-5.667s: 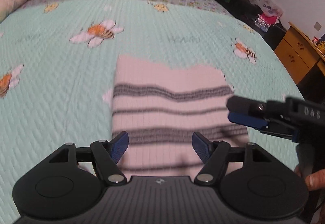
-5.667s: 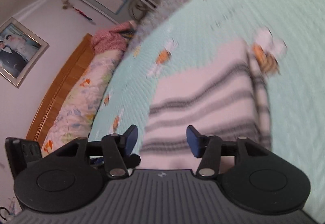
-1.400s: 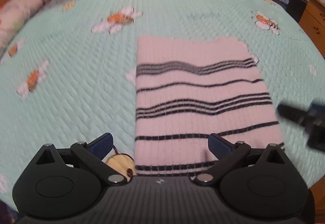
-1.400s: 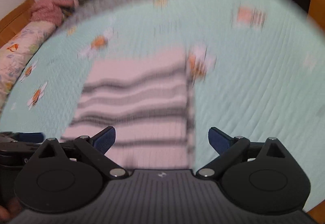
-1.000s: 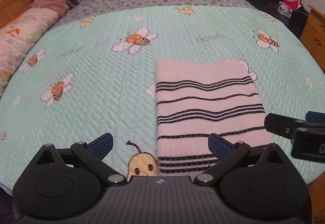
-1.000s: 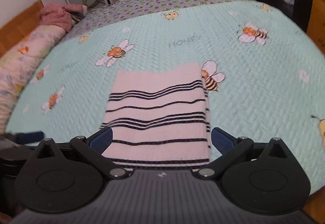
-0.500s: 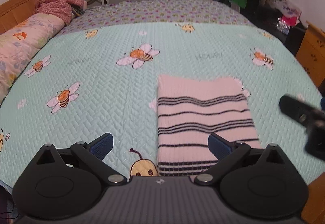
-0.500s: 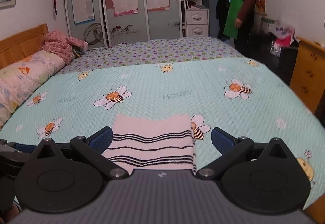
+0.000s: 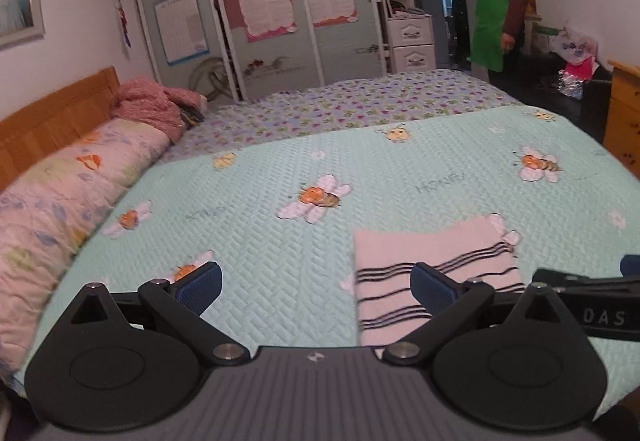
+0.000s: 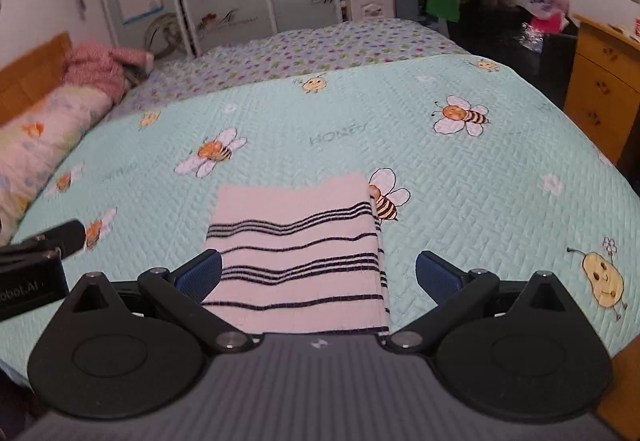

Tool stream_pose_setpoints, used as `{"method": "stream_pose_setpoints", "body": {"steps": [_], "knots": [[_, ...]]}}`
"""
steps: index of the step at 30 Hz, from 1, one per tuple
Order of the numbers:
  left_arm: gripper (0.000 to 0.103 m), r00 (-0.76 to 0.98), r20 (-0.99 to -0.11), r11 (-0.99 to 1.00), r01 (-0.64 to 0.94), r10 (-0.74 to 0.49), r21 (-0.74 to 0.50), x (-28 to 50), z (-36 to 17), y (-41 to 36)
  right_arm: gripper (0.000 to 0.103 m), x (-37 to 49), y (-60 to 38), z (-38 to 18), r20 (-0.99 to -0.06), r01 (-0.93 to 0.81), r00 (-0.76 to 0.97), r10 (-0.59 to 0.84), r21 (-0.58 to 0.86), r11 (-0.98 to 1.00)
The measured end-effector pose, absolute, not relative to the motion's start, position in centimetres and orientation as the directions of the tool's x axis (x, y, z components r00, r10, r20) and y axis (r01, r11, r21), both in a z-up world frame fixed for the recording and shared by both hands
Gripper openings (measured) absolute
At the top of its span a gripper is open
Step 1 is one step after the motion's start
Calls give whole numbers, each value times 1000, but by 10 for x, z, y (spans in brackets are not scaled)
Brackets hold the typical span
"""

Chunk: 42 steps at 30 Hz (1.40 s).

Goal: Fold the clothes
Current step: 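Open both grippers and lift them away from the squared stack, then position both open grippers at the ribbed edge of the stack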

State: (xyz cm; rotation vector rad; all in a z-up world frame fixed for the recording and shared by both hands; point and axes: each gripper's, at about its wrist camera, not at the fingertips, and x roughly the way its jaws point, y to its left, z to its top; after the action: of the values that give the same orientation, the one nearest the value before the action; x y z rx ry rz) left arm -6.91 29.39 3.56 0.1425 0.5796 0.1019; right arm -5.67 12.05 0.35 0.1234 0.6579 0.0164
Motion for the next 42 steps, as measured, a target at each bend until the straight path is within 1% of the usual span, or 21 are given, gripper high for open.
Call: {"method": "stream_pose_setpoints", "body": {"steps": [3, 5, 7, 9, 10, 12, 15, 16, 17, 20, 21, 23, 28, 31, 34, 36, 38, 39, 42], "knots": [[103, 812, -573, 991, -45, 110, 126, -69, 34, 296, 102, -62, 125, 9, -573, 37, 820, 9, 67, 997], [103, 796, -598, 993, -36, 96, 112, -69, 33, 297, 103, -61, 121, 11, -574, 47, 819, 8, 80, 996], [103, 776, -625, 993, -21, 90, 117, -67, 29, 295, 102, -58, 116, 9, -601, 32, 798, 55, 134, 991], [103, 757, -648, 994, -11, 82, 113, -66, 25, 294, 102, -52, 108, 2, -639, 7, 756, 142, 224, 974], [103, 750, -658, 995, -8, 74, 103, -65, 24, 295, 102, -51, 107, -1, -650, 11, 744, 151, 239, 971], [103, 725, -686, 997, -6, 62, 83, -63, 19, 297, 102, -52, 107, -6, -671, 25, 724, 160, 258, 966], [103, 672, -740, 1000, 0, 20, 27, -57, 10, 303, 102, -51, 120, -12, -710, 45, 702, 57, 123, 991], [103, 665, -747, 1000, 2, 15, 21, -57, 9, 303, 102, -49, 120, -15, -726, 40, 686, 52, 109, 993], [103, 662, -749, 1000, 3, 14, 22, -56, 7, 302, 102, -46, 119, -18, -747, 32, 660, 76, 129, 991], [103, 653, -757, 1000, 7, 13, 23, -56, 3, 300, 102, -38, 110, -32, -805, 36, 565, 184, 246, 969], [103, 650, -760, 1000, 8, 12, 23, -56, 2, 299, 102, -38, 109, -34, -805, 48, 566, 180, 250, 967], [103, 644, -765, 1000, 11, 11, 24, -56, -1, 298, 102, -43, 113, -35, -791, 56, 602, 108, 178, 982], [103, 629, -777, 1000, 17, 9, 25, -55, -8, 294, 102, -45, 110, -33, -751, 68, 658, 45, 120, 990], [103, 620, -785, 999, 21, 7, 26, -55, -12, 292, 102, -48, 105, -27, -690, 111, 724, -31, 73, 991], [103, 660, -746, 996, -29, 84, 87, -56, -8, 289, 102, -48, 104, -24, -636, 139, 765, -105, 4, 990], [103, 671, -736, 996, -46, 87, 77, -54, -7, 292, 102, -40, 98, -29, -678, 119, 733, -56, 48, 992], [103, 658, -751, 999, -39, 50, 32, -47, -9, 297, 102, -31, 90, -40, -730, 106, 682, 38, 150, 983], [103, 644, -765, 999, -33, 30, 11, -42, -11, 299, 102, -26, 92, -45, -753, 105, 657, 34, 136, 985], [102, 596, -803, 1000, -21, 19, 8, -28, -21, 298, 102, -14, 103, -57, -811, 90, 585, -10, 52, 995]]}}
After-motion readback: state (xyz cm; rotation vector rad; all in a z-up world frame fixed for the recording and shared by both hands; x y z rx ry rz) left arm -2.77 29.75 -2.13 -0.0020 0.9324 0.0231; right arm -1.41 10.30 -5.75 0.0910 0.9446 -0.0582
